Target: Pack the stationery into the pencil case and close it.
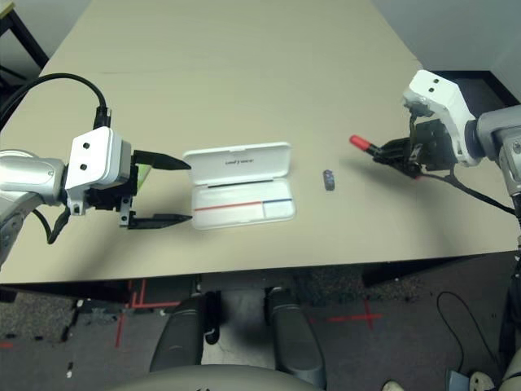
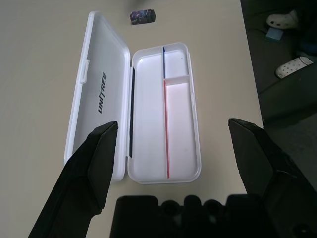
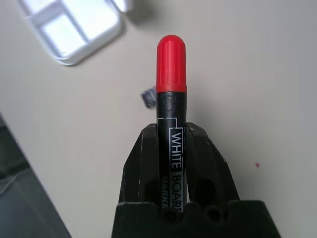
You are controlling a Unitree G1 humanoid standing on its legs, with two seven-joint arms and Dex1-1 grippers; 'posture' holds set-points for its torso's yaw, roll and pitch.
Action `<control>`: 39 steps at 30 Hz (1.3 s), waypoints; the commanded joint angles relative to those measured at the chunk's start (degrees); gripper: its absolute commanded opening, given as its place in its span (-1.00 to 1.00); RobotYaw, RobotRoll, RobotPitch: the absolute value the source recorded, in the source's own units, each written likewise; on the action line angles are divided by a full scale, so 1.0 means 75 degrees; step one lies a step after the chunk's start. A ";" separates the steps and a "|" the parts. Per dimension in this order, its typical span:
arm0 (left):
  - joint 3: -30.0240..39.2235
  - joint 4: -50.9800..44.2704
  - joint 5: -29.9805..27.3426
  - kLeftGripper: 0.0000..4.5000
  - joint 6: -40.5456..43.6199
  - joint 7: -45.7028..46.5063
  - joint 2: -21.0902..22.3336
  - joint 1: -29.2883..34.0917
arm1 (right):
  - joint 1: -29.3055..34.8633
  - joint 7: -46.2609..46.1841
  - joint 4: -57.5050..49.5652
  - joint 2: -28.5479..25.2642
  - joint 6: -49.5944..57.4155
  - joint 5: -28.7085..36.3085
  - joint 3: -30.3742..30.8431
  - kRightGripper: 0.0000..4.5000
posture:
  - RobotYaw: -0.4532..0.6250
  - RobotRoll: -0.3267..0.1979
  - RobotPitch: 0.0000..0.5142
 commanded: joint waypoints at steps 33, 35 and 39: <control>-0.0311 -0.0012 0.0261 1.00 -0.0073 0.0203 0.0056 0.0118 | -0.0120 -0.0334 -0.1151 0.3804 -0.2286 -0.0509 0.1509 -0.78 | -0.12 0.25 -0.33; -0.0311 -0.0028 0.0261 1.00 -0.0071 0.0219 0.0050 0.0132 | -0.0095 -0.0475 -0.1096 0.3935 -0.2365 -0.0590 0.1527 -0.78 | -0.12 0.25 -0.33; -0.0295 -0.0058 0.0261 1.00 -0.0072 0.0249 0.0059 0.0180 | -0.0096 -0.0825 -0.0770 0.4164 -0.2700 -0.0885 0.1561 -0.78 | -0.11 0.25 -0.33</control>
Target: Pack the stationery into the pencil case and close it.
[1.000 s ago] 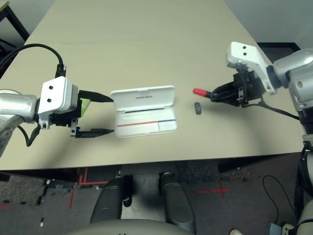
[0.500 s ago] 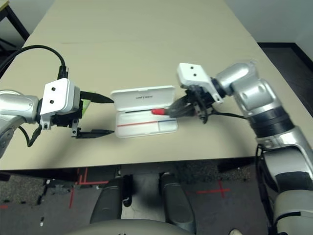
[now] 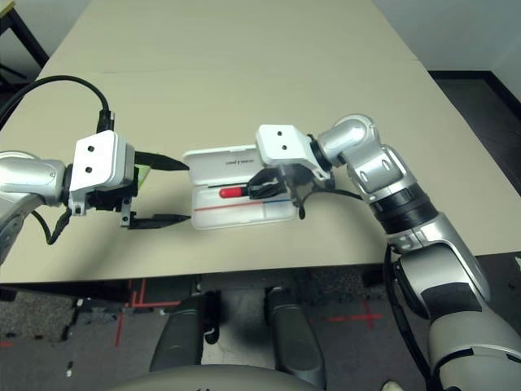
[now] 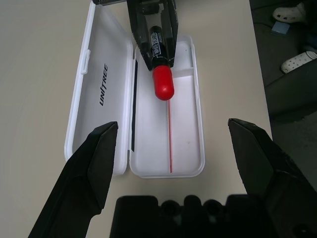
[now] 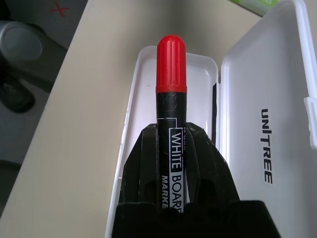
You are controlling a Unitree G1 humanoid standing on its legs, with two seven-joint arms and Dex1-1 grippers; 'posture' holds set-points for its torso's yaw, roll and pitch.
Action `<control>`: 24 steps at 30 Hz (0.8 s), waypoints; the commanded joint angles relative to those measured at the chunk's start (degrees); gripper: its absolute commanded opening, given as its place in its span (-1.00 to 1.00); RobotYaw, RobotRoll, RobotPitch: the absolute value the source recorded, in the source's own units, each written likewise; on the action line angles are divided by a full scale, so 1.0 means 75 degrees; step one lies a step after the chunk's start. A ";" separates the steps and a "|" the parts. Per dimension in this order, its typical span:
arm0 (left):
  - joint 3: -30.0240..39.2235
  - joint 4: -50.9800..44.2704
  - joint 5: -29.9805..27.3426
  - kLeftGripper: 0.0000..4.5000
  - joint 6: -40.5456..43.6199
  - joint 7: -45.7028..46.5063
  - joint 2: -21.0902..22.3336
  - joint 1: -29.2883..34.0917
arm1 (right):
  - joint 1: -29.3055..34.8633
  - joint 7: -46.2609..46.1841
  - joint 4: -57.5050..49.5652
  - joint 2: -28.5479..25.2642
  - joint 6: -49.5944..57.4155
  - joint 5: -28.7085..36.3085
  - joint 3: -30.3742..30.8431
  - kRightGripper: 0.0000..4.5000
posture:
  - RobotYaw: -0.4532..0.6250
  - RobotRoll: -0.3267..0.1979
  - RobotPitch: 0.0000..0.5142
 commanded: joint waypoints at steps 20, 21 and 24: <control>-0.0077 -0.0111 0.0096 1.00 -0.0012 0.0131 0.0109 0.0285 | 0.0495 -0.0091 -0.0525 -0.0001 0.0660 0.1199 -0.0971 0.98 | -0.11 0.25 -0.35; -0.0061 -0.0119 0.0091 1.00 -0.0011 0.0131 0.0118 0.0305 | 0.0562 -0.0026 -0.0752 -0.0169 0.0972 0.1399 -0.1097 0.98 | -0.11 0.25 -0.35; -0.0043 -0.0051 0.0116 1.00 -0.0042 0.0132 0.0133 0.0313 | 0.0716 0.0107 -0.1269 -0.0894 0.2098 0.2128 -0.1700 0.98 | -0.12 0.25 -0.36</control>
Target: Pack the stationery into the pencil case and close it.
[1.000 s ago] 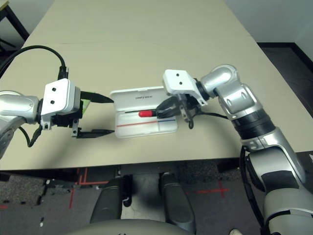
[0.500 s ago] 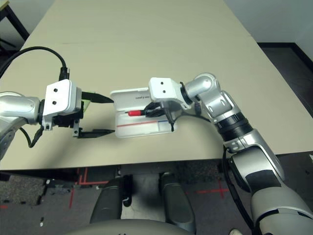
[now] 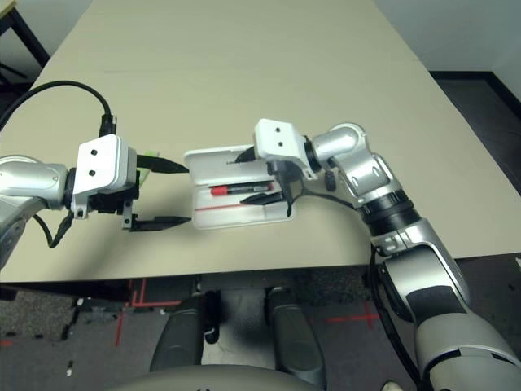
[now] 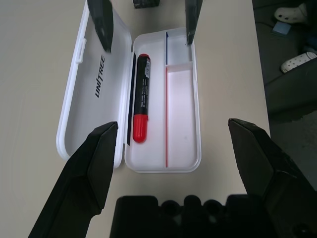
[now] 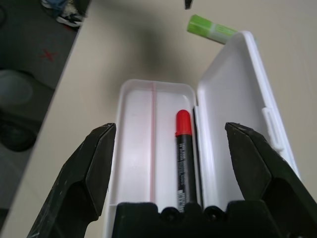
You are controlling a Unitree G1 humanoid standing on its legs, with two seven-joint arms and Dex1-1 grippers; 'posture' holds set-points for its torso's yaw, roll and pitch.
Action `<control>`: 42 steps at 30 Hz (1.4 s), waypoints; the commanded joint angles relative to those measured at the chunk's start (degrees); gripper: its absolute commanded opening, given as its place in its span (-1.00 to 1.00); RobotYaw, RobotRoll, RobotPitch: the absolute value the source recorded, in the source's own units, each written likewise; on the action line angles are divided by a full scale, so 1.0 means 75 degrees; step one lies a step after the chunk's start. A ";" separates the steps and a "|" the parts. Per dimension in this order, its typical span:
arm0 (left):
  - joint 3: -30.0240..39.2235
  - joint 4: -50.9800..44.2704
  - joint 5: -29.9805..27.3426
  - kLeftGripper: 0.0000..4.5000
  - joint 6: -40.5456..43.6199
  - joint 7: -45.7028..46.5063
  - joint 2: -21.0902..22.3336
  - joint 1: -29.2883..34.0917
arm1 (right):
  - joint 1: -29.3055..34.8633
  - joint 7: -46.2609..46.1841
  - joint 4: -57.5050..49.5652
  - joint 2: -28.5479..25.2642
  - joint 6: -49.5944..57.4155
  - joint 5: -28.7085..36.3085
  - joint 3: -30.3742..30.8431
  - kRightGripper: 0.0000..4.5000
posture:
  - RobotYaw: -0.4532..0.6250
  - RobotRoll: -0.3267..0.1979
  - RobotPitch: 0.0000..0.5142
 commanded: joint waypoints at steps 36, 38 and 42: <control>0.0138 0.0610 0.0491 1.00 0.3889 0.2377 0.0060 -0.0750 | 0.1160 0.0162 -0.2303 -0.3563 0.3861 0.2617 -0.1620 0.98 | -0.14 0.25 -0.25; 0.0262 0.0962 0.0630 1.00 0.4870 0.3079 -0.0415 -0.1186 | 0.1137 0.0155 -0.2289 -0.3539 0.3827 0.2591 -0.1571 0.98 | -0.14 0.25 -0.25; 0.0447 0.1577 0.0745 1.00 0.5840 0.3885 -0.1037 -0.1642 | 0.1121 0.0154 -0.2279 -0.3503 0.3770 0.2532 -0.1503 0.98 | -0.14 0.25 -0.25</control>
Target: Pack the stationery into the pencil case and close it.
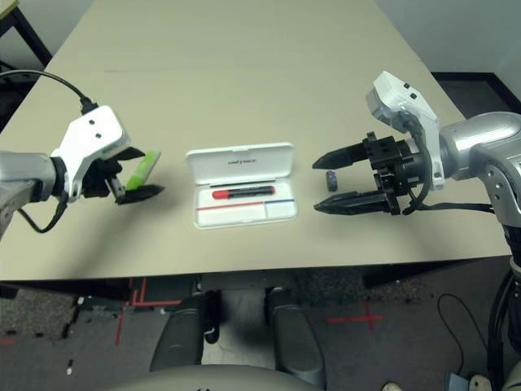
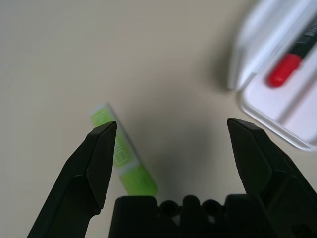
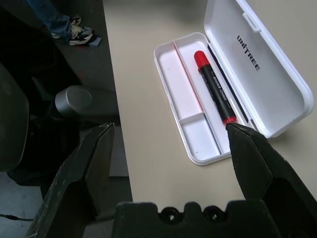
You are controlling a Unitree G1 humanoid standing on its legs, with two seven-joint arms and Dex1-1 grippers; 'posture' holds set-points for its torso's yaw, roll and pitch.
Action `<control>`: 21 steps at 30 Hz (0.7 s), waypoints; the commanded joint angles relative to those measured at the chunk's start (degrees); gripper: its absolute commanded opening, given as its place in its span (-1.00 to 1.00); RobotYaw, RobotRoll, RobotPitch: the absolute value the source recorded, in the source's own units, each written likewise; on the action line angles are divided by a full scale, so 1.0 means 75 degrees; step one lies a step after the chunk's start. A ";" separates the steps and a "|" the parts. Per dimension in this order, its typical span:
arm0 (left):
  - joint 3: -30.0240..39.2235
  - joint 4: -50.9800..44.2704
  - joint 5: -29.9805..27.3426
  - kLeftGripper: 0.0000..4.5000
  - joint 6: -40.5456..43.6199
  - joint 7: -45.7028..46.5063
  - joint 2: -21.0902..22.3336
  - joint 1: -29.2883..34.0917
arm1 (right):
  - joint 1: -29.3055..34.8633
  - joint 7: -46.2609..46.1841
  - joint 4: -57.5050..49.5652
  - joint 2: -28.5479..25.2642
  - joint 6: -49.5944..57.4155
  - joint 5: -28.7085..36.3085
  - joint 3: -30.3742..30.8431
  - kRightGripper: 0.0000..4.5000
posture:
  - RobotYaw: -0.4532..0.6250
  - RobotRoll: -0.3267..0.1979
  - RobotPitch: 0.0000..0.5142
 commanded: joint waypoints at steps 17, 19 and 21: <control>0.0777 0.2672 0.0472 1.00 0.0162 0.2138 -0.1785 -0.0071 | 0.0162 -0.0135 -0.0181 0.0005 -0.0209 -0.0123 0.0154 0.98 | -0.18 0.25 -0.26; 0.0818 0.2815 0.0477 1.00 0.0115 0.2242 -0.1871 -0.0084 | 0.0158 -0.0147 -0.0183 0.0023 -0.0213 -0.0122 0.0172 0.98 | -0.18 0.25 -0.25; 0.0805 0.2991 0.0502 1.00 0.0007 0.2324 -0.1980 -0.0083 | 0.0153 -0.0150 -0.0180 0.0034 -0.0229 -0.0123 0.0192 0.98 | -0.18 0.25 -0.25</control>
